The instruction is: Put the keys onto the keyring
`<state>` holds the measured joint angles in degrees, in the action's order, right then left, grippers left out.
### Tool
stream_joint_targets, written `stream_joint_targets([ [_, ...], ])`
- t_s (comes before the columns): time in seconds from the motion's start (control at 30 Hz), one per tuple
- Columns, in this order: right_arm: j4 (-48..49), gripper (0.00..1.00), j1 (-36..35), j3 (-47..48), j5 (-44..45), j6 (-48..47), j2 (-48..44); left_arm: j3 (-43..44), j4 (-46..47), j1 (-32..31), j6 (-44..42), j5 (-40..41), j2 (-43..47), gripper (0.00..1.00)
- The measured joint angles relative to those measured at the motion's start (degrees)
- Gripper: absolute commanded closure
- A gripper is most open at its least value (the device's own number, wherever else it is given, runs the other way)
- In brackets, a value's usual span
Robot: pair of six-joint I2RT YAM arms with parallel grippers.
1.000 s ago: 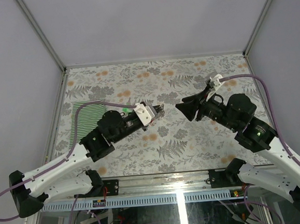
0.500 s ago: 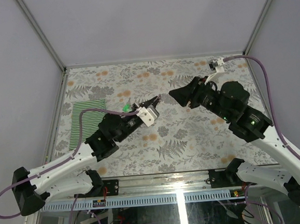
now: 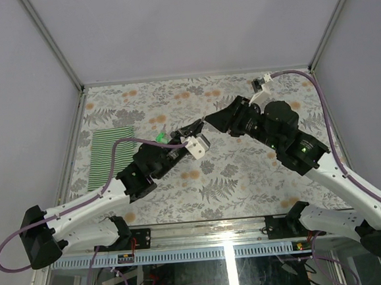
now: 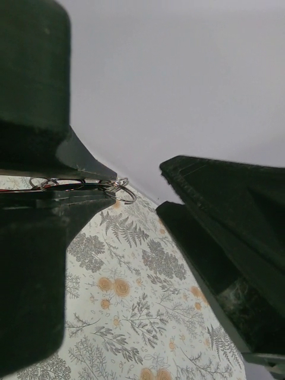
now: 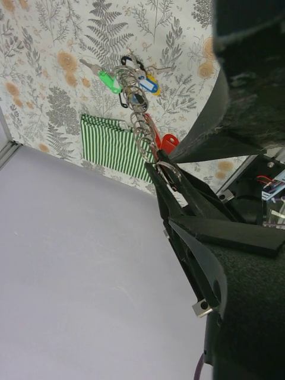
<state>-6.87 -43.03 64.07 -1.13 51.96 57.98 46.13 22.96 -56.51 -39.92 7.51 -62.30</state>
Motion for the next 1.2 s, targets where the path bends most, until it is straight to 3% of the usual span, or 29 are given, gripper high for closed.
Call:
stream_joint_targets([
  [1.07, 4.83, 0.63, 0.00, -3.96, -0.09, 5.07, 2.01, 0.02, 0.66, -0.02, -0.66, 0.35, -0.20, 1.00],
  [1.2, 5.09, 0.68, 0.00, -3.96, -0.15, 5.29, 2.32, 0.02, 0.66, -0.02, -0.66, 0.15, -0.20, 1.00],
])
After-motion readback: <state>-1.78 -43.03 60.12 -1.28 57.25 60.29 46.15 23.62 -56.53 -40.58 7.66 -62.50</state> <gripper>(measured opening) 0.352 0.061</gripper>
